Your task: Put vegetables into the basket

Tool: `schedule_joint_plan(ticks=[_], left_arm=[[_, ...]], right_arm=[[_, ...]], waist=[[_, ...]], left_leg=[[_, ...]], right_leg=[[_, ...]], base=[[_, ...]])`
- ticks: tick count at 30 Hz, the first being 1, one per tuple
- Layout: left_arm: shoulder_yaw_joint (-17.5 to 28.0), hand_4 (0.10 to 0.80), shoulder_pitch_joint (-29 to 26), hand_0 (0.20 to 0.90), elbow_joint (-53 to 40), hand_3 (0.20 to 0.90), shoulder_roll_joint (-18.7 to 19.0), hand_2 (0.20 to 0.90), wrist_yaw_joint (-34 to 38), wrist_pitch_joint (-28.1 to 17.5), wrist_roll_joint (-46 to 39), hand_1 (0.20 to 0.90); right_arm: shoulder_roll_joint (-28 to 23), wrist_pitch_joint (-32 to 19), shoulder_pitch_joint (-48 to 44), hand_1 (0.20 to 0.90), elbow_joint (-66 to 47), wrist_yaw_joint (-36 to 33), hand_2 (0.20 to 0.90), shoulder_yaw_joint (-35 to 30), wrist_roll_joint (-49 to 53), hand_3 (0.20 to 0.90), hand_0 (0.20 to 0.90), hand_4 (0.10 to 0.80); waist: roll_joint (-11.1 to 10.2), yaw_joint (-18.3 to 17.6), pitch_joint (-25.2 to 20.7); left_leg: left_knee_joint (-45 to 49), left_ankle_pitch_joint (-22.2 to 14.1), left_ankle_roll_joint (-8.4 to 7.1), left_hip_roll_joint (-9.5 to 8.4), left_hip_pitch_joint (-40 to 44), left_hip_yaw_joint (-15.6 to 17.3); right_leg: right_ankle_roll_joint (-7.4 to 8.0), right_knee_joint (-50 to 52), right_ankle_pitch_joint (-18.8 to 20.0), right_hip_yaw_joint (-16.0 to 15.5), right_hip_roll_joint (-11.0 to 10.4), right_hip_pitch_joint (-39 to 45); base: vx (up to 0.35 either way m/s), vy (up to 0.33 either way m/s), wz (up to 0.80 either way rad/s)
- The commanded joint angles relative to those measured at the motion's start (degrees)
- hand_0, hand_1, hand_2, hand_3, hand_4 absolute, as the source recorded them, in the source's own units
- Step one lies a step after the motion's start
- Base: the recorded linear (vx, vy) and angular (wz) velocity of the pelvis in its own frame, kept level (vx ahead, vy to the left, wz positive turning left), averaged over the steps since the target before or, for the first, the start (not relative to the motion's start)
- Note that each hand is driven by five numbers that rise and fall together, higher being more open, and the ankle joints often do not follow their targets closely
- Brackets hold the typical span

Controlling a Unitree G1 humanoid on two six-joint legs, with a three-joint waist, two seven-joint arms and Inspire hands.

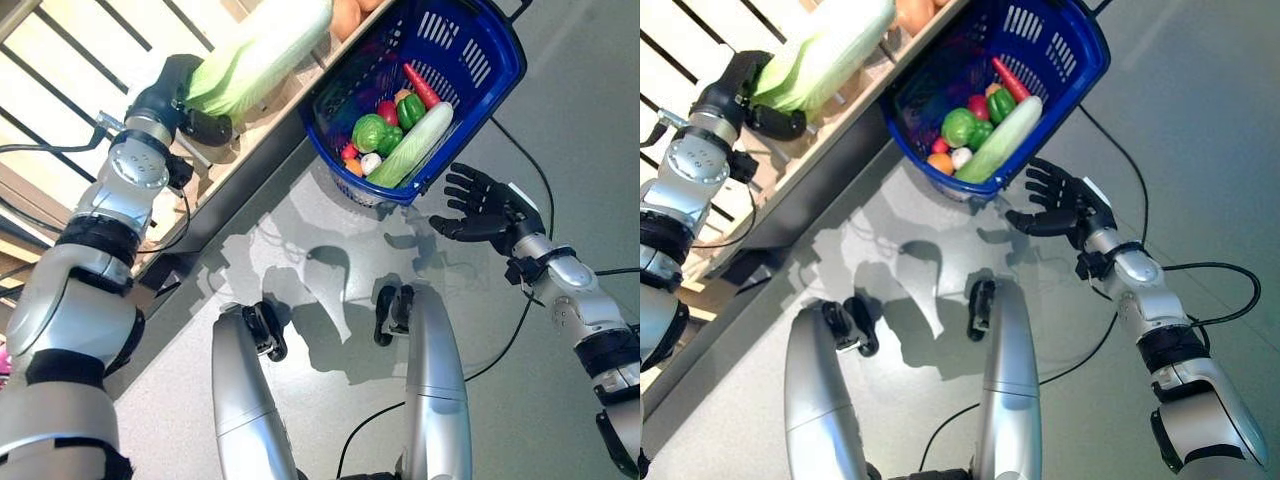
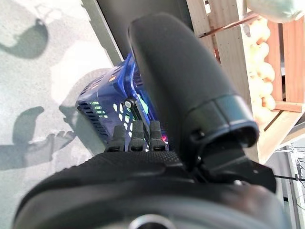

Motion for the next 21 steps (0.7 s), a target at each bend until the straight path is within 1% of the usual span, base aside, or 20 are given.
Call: schedule_joint_plan(ticks=[1, 5, 11, 13, 17, 21], left_arm=[[0.9, 0.4, -4.9, 0.3, -0.4, 0.3, 1.5, 0.3, 0.8, -5.0, -2.9, 0.3], [1.6, 0.4, -3.7, 0.3, -0.7, 0.3, 1.5, 0.3, -0.5, -5.1, -3.4, 0.3], [3.2, 0.4, -1.1, 0.3, -0.6, 0.3, 1.7, 0.3, -1.7, -5.7, -5.1, 0.3], [4.0, 0.4, 0.4, 0.3, -1.1, 0.3, 1.8, 0.3, -2.6, -6.0, -6.8, 0.3], [6.9, 0.4, 3.9, 0.3, -2.1, 0.3, 1.5, 0.3, -4.0, -7.0, -11.2, 0.3], [10.7, 0.4, 9.4, 0.3, -4.6, 0.3, 0.4, 0.3, -4.4, -7.6, -15.1, 0.3]], right_arm=[[-0.7, -7.3, -1.7, 0.9, -1.3, 2.7, 0.9, -5.3, 4.2, 0.9, 0.9, 0.8], [-0.2, -7.4, -1.9, 0.9, -0.6, 3.0, 0.9, -5.4, 4.1, 0.9, 0.9, 0.8], [0.5, -6.7, -3.1, 0.9, -0.1, 2.8, 0.9, -4.9, 4.1, 0.9, 0.9, 0.8], [0.8, -6.4, -3.1, 0.9, -0.2, 2.6, 0.9, -4.8, 3.9, 0.9, 0.9, 0.8], [2.0, -6.5, -2.6, 0.9, 0.1, 2.6, 0.9, -4.5, 3.4, 0.9, 0.9, 0.8], [3.7, -5.9, -1.9, 0.9, 0.0, 2.7, 0.9, -4.1, 2.2, 0.9, 0.9, 0.8]], waist=[[0.4, -1.9, 0.0], [0.5, -1.7, 0.0], [0.6, -1.6, 0.0], [0.7, -1.5, -0.8], [1.0, -1.3, -2.0], [1.2, -0.8, -4.2]], left_leg=[[-3.6, -0.3, 0.09, 1.98, 4.6, -0.7], [-4.0, -0.5, 0.05, 2.15, 6.9, -0.4], [-6.4, -0.2, -0.13, 2.04, 12.2, 0.3], [-8.1, 0.0, -0.25, 1.89, 14.2, 0.9], [-11.2, 0.5, -0.42, 1.59, 18.1, 1.9], [-15.5, 1.2, -0.46, 1.1, 23.2, 3.3]], right_leg=[[1.38, -3.4, 1.1, 0.2, -4.5, 8.3], [1.37, -3.7, 0.8, -0.2, -4.8, 10.8], [1.3, -6.1, 0.9, -0.7, -4.6, 15.9], [1.23, -7.9, 1.1, -0.9, -4.6, 17.8], [0.99, -10.8, 1.4, -1.1, -4.4, 21.4], [0.88, -14.8, 2.0, -1.9, -4.3, 26.1]], base=[[0.009, 0.003, -0.04], [0.002, 0.0, -0.01], [0.01, 0.021, 0.02], [0.022, 0.013, -0.01], [0.045, 0.03, -0.03], [0.074, 0.036, -0.01]])
